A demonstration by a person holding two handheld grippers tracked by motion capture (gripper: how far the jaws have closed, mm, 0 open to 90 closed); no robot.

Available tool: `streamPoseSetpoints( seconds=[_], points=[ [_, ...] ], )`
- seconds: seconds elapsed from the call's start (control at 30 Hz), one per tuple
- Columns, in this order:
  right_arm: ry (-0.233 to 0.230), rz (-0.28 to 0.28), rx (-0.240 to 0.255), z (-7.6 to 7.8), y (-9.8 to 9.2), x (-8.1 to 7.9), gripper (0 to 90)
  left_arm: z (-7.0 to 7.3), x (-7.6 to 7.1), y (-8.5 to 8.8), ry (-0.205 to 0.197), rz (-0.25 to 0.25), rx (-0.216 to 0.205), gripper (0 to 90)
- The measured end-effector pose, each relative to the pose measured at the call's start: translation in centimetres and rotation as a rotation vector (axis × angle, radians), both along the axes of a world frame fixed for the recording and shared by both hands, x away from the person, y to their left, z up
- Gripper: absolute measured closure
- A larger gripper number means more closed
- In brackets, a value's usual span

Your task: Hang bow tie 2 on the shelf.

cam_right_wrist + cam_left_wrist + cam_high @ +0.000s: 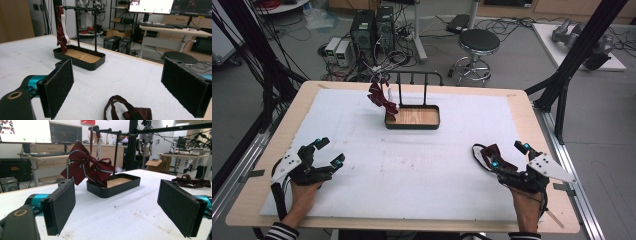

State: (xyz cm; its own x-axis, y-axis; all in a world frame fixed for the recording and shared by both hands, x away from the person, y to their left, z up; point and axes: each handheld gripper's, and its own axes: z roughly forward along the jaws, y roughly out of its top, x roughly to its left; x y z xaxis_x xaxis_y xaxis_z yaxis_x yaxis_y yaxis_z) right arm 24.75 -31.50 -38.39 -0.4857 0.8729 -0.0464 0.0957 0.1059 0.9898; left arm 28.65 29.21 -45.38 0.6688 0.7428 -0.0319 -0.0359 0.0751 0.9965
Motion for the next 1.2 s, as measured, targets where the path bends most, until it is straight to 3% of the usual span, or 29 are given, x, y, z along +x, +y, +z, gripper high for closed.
streamPoseSetpoints(
  seconds=[0.23,0.27,0.3,0.33,0.4,0.5,0.83,1.0,1.03,1.1,1.2],
  points=[
    [0.086,-0.001,-0.055,1.1,-0.6,0.9,10.0,0.0,0.0,0.1,-0.002,0.006,0.0,15.4],
    [0.124,0.015,-0.068,1.3,-0.8,1.3,10.1,0.0,0.0,0.1,-0.002,0.006,-0.003,15.4],
    [0.124,0.015,-0.068,1.3,-0.8,1.3,10.1,0.0,0.0,0.1,-0.002,0.008,-0.002,15.4],
    [0.162,0.039,-0.086,1.4,-0.9,1.7,13.8,0.0,0.0,0.1,-0.003,0.01,-0.003,15.4],
    [0.179,0.05,-0.088,1.4,-1.0,1.8,14.1,0.0,0.0,0.1,-0.001,0.008,-0.001,15.4],
    [0.248,0.082,-0.095,1.5,-1.3,2.7,14.1,0.0,0.0,0.1,-0.003,0.012,-0.003,15.4],
    [0.359,0.063,-0.14,1.7,-2.3,4.2,15.1,0.0,0.0,0.1,-0.002,0.013,-0.003,15.4],
    [0.454,0.055,-0.161,1.8,-2.8,5.2,20.4,0.0,0.0,0.1,-0.002,0.015,-0.001,15.4],
    [0.454,0.055,-0.161,1.8,-2.8,5.2,20.4,0.0,0.0,0.1,-0.001,0.015,0.0,15.4],
    [0.494,0.054,-0.202,1.7,-2.9,5.8,21.0,0.0,0.0,0.1,0.0,0.014,0.001,15.4],
    [0.517,0.05,-0.21,1.5,-3.0,6.1,21.1,0.0,0.0,0.1,0.004,0.014,0.005,15.4]
  ],
)
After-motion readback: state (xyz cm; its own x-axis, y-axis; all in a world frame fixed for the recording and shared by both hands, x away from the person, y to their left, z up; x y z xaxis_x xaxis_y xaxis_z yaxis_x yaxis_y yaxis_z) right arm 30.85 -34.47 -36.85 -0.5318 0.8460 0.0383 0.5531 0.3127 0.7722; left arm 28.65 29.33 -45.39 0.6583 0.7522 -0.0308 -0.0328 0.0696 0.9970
